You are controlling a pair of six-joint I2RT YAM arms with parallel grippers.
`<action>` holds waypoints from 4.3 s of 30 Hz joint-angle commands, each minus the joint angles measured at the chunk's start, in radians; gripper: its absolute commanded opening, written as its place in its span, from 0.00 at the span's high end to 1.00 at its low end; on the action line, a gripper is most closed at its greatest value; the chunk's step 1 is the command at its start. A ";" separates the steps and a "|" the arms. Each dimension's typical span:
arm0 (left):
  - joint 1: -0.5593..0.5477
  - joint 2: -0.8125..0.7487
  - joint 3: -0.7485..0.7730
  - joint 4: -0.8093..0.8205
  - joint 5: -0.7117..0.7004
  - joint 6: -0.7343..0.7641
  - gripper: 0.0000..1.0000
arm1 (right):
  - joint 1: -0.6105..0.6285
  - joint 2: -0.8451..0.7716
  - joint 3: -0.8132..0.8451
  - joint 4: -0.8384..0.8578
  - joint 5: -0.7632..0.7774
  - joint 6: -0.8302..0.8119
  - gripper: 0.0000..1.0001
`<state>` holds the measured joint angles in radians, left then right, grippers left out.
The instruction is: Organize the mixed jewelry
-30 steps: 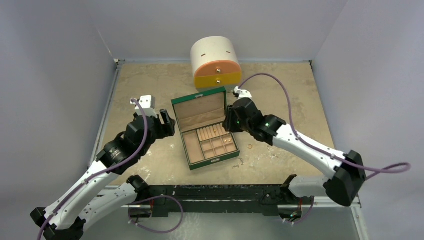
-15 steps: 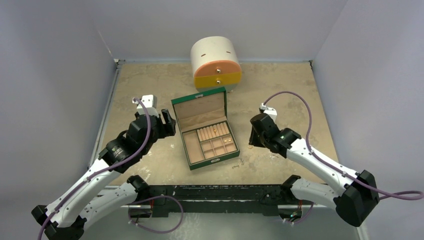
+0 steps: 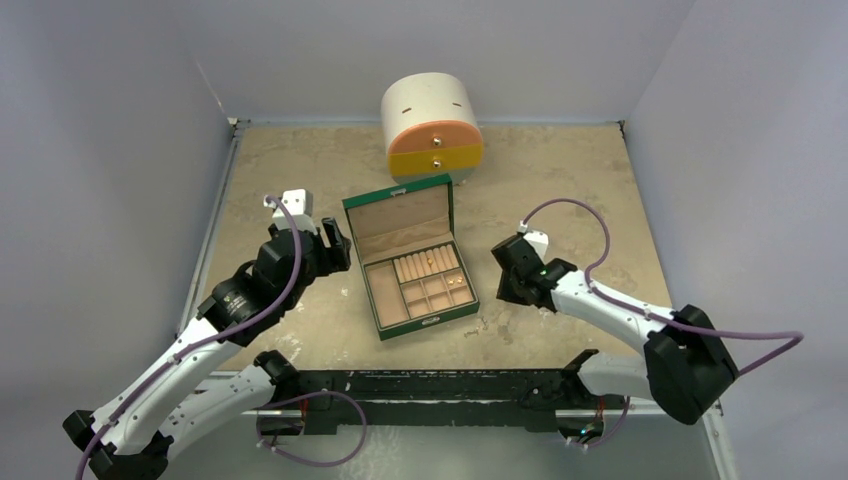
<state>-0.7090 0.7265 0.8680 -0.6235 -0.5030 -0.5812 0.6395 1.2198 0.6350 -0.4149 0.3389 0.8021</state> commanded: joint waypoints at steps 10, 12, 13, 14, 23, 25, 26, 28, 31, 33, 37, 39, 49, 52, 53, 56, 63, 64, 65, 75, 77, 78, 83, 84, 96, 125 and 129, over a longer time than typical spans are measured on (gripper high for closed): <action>0.002 -0.002 0.005 0.016 -0.025 0.014 0.33 | -0.029 0.108 0.032 0.087 0.049 0.016 0.72; 0.003 -0.001 0.006 0.016 -0.026 0.014 0.33 | -0.030 0.111 0.029 0.094 0.049 0.016 0.72; 0.002 -0.001 0.005 0.016 -0.026 0.014 0.33 | -0.031 0.113 0.029 0.095 0.047 0.016 0.72; 0.003 0.000 0.007 0.016 -0.026 0.014 0.33 | -0.032 0.115 0.028 0.098 0.046 0.015 0.73; 0.002 -0.001 0.007 0.016 -0.028 0.015 0.33 | -0.035 0.114 0.032 0.107 0.036 0.020 0.73; 0.002 -0.002 0.008 0.016 -0.029 0.015 0.33 | -0.035 0.107 0.033 0.107 0.036 0.021 0.73; 0.003 -0.003 0.007 0.016 -0.029 0.015 0.33 | -0.035 0.102 0.035 0.107 0.036 0.021 0.73; 0.002 -0.003 0.007 0.016 -0.029 0.014 0.33 | -0.036 0.099 0.037 0.109 0.040 0.019 0.73; 0.003 -0.002 0.007 0.015 -0.029 0.014 0.33 | -0.036 0.114 0.045 0.108 0.048 0.013 0.73; 0.003 -0.004 0.007 0.015 -0.029 0.014 0.33 | -0.037 0.127 0.051 0.108 0.049 0.011 0.73; 0.002 -0.004 0.007 0.015 -0.031 0.014 0.33 | -0.039 0.142 0.056 0.118 0.050 0.007 0.74; 0.003 -0.004 0.007 0.015 -0.031 0.014 0.33 | -0.041 0.152 0.057 0.122 0.052 0.004 0.74; 0.003 -0.007 0.007 0.015 -0.032 0.014 0.33 | -0.041 0.157 0.039 0.111 0.055 -0.004 0.80; 0.003 -0.007 0.007 0.015 -0.032 0.015 0.33 | -0.041 0.152 0.032 0.104 0.050 -0.006 0.82; 0.003 -0.008 0.008 0.015 -0.032 0.014 0.33 | -0.041 0.150 0.031 0.103 0.046 -0.007 0.82; 0.002 -0.008 0.007 0.015 -0.032 0.014 0.32 | -0.041 0.143 0.025 0.102 0.038 -0.013 0.87; 0.002 -0.007 0.007 0.013 -0.032 0.012 0.32 | -0.041 0.117 0.015 0.095 0.027 -0.033 1.00; 0.003 -0.007 0.007 0.013 -0.031 0.011 0.32 | -0.041 0.111 0.015 0.094 0.026 -0.036 1.00; 0.003 -0.008 0.007 0.013 -0.030 0.011 0.32 | -0.041 0.100 0.015 0.092 0.026 -0.039 1.00; 0.003 -0.016 0.015 0.013 0.022 -0.016 0.32 | -0.039 -0.056 0.090 0.011 0.047 -0.135 1.00; 0.002 -0.020 0.017 0.028 0.057 -0.031 0.32 | -0.039 -0.097 0.112 -0.008 0.037 -0.159 1.00; 0.002 -0.021 0.017 0.036 0.076 -0.039 0.32 | -0.038 -0.116 0.125 -0.012 0.029 -0.178 1.00; 0.002 -0.010 0.029 0.076 0.195 -0.074 0.32 | -0.030 -0.176 0.214 -0.033 -0.035 -0.252 1.00; 0.003 -0.007 0.031 0.085 0.221 -0.081 0.32 | -0.022 -0.182 0.234 -0.033 -0.048 -0.262 1.00; 0.003 0.028 -0.020 0.323 0.577 -0.234 0.35 | 0.190 -0.163 0.485 -0.028 -0.110 -0.297 1.00; 0.003 0.117 -0.116 0.588 0.870 -0.350 0.64 | 0.363 -0.112 0.533 0.144 -0.235 -0.297 1.00; 0.003 0.117 -0.117 0.593 0.876 -0.353 0.67 | 0.368 -0.105 0.537 0.149 -0.239 -0.299 1.00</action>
<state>-0.7090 0.8490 0.7540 -0.1059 0.3435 -0.9222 0.9974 1.1210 1.1408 -0.3210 0.1112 0.5217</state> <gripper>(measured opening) 0.346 0.004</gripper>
